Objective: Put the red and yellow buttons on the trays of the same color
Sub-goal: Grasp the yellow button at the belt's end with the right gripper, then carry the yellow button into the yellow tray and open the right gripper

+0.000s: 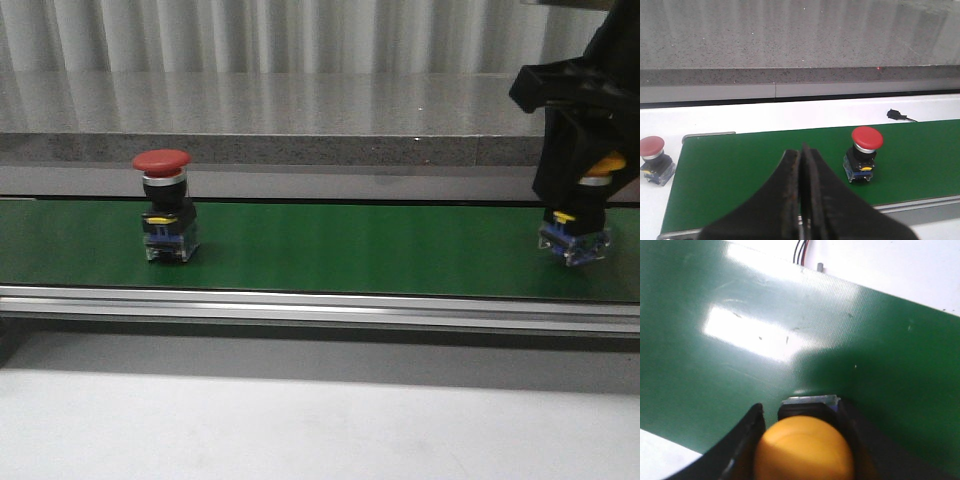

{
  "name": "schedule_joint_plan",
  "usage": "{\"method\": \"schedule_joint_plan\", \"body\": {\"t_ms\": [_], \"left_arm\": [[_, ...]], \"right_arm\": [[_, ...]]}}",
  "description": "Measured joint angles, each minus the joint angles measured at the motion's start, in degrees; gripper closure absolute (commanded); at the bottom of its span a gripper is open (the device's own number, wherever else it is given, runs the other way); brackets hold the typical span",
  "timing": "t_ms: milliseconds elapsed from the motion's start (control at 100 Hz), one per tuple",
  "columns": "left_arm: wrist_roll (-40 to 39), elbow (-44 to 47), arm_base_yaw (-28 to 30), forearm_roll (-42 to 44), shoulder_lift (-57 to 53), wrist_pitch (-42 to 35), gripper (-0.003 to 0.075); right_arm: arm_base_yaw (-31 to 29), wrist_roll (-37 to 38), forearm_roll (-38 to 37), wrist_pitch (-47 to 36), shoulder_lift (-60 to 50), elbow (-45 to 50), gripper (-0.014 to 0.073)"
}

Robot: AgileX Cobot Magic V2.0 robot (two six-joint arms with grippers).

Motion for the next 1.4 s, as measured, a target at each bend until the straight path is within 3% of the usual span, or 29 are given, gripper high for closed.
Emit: {"method": "schedule_joint_plan", "body": {"t_ms": [260, 730, 1020, 1400], "left_arm": [[0.0, 0.0, 0.0, 0.0, 0.0, 0.0, 0.0741], [0.0, 0.0, 0.0, 0.0, 0.0, 0.0, 0.0741], [0.0, 0.0, 0.0, 0.0, 0.0, 0.0, 0.0741], [0.0, 0.0, 0.0, 0.0, 0.0, 0.0, 0.0741]], "right_arm": [[-10.0, 4.2, 0.0, -0.6, -8.0, 0.0, 0.0482], [-41.0, 5.3, -0.2, -0.7, -15.9, 0.0, 0.0482], [-49.6, 6.1, -1.7, -1.7, -12.1, 0.0, 0.0482], [-56.7, 16.9, -7.5, -7.6, -5.5, 4.0, 0.0482]]}}
